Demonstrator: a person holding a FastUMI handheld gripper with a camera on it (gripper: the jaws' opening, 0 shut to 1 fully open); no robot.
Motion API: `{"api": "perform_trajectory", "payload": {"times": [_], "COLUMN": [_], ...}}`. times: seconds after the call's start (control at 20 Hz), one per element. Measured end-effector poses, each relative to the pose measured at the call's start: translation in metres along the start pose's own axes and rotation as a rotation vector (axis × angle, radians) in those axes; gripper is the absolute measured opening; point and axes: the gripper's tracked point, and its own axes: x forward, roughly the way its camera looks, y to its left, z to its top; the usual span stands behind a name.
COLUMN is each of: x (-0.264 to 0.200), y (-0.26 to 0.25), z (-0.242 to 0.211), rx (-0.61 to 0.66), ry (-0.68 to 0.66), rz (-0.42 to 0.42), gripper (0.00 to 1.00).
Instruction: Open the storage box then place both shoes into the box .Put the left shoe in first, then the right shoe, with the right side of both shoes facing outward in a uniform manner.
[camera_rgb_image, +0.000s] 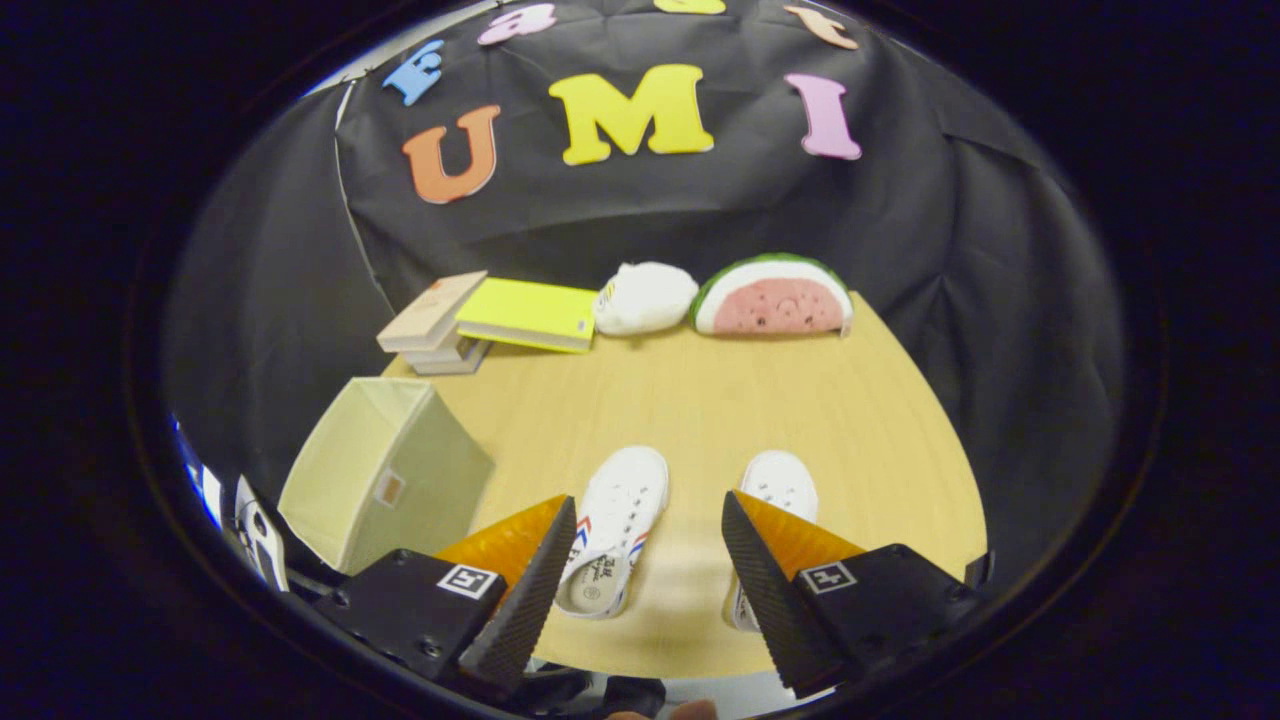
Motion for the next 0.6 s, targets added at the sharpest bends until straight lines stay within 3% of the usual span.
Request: {"api": "perform_trajectory", "payload": {"times": [0.3, 0.6], "x": [0.076, 0.112], "y": [-0.005, -0.009], "z": [-0.046, -0.072], "rx": [0.036, 0.11], "ry": [0.291, 0.443], "rz": [0.035, 0.043], "gripper": [0.95, 0.94]}}
